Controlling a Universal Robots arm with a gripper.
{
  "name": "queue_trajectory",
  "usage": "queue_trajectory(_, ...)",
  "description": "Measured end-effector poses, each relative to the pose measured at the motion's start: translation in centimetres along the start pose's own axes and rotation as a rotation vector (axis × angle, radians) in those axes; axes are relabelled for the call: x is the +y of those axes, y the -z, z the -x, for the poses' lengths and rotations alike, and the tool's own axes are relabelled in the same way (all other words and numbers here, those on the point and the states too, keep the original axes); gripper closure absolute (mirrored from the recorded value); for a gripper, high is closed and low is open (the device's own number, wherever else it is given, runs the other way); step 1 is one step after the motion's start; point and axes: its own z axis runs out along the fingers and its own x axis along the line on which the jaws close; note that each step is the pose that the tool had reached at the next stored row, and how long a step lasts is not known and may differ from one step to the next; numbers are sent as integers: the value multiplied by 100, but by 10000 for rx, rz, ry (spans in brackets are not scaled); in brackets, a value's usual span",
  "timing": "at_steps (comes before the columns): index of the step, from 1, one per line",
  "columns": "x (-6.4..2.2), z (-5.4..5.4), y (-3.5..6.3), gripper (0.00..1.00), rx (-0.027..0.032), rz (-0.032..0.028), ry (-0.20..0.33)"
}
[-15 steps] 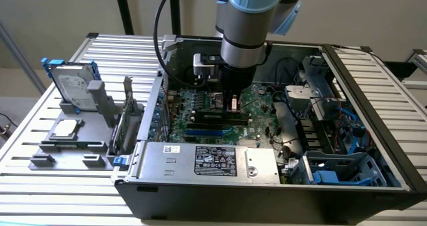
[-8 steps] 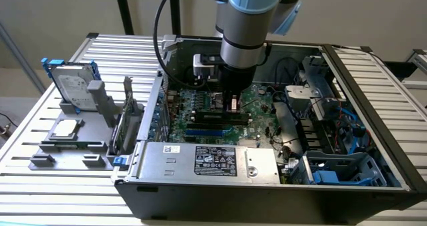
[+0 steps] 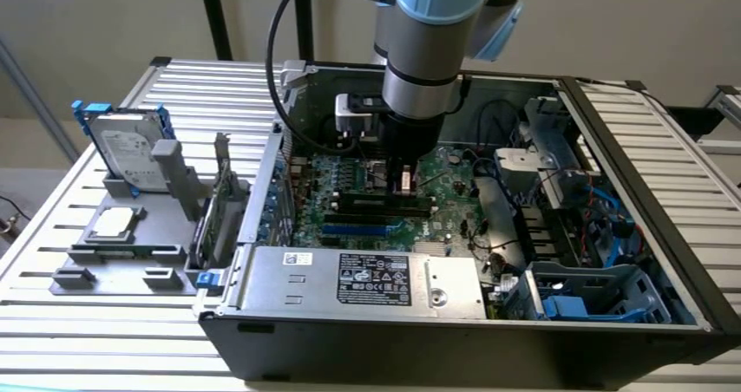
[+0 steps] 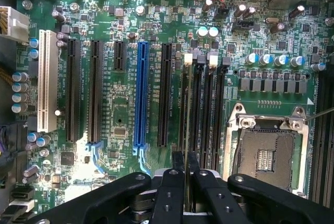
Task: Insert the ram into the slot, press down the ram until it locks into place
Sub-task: 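Insert the ram into the slot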
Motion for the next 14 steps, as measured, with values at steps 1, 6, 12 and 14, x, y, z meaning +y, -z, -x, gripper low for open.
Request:
queue_trajectory(1, 0, 1, 0, 86, 0, 0, -7)
queue_trajectory(6, 0, 2, -5, 86, -1, 0, -35)
queue_trajectory(12, -1, 2, -15, 86, 1, 1, -41)
queue_trajectory(14, -1, 2, -16, 86, -1, 0, -41)
